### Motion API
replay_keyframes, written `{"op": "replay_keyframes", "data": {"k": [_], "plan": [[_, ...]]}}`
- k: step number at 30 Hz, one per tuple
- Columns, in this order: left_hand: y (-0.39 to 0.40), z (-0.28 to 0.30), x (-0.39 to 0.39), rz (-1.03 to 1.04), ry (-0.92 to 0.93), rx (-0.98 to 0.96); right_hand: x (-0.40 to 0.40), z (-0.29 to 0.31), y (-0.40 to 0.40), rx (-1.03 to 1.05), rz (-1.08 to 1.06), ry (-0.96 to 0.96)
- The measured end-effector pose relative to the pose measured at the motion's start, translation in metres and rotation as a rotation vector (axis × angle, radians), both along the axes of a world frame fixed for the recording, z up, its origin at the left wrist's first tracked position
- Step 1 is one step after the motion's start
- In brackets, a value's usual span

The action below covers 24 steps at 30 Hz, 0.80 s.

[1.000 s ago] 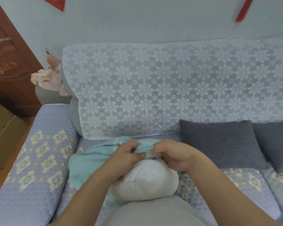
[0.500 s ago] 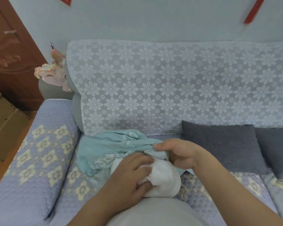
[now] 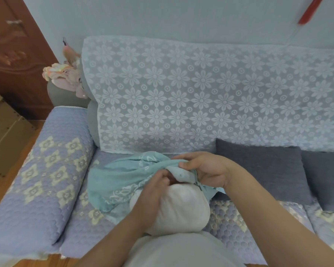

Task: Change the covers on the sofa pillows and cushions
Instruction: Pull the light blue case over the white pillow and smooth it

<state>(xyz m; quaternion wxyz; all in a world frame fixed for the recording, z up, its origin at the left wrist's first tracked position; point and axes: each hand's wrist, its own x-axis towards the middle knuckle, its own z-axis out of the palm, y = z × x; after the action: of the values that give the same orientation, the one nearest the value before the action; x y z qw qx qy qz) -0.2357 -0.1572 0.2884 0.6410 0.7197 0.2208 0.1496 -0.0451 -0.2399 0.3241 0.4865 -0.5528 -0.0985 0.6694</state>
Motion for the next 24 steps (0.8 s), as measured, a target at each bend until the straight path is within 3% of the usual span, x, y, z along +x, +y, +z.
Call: {"op": "replay_keyframes", "data": {"k": [1, 2, 8, 13, 16, 18, 20, 22, 24], "plan": [[-0.001, 0.007, 0.003, 0.068, 0.023, -0.172, -0.003, 0.001, 0.0, 0.017, -0.007, -0.003], [-0.003, 0.013, 0.005, 0.115, 0.054, -0.195, -0.006, 0.002, -0.001, 0.034, -0.011, -0.001], [-0.009, 0.009, -0.001, 0.248, 0.123, -0.013, -0.018, 0.003, -0.004, 0.055, 0.033, -0.061], [-0.004, -0.002, -0.002, 0.179, 0.155, 0.295, -0.019, 0.009, -0.008, 0.122, 0.107, -0.101], [0.002, 0.0, -0.027, 0.072, -0.085, 0.422, -0.02, 0.009, -0.012, 0.134, 0.038, -0.096], [0.005, -0.005, -0.046, -0.107, -0.272, 0.651, -0.022, 0.009, -0.015, 0.126, 0.006, -0.103], [0.008, -0.013, -0.05, -0.199, -0.346, 0.929, -0.025, 0.008, -0.016, 0.114, -0.016, -0.113], [0.007, -0.023, -0.04, -0.209, -0.347, 1.102, -0.027, 0.009, -0.016, 0.12, 0.013, -0.123], [0.008, -0.028, -0.029, -0.077, -0.255, 1.179, -0.03, 0.012, -0.018, 0.127, 0.067, -0.167]]}}
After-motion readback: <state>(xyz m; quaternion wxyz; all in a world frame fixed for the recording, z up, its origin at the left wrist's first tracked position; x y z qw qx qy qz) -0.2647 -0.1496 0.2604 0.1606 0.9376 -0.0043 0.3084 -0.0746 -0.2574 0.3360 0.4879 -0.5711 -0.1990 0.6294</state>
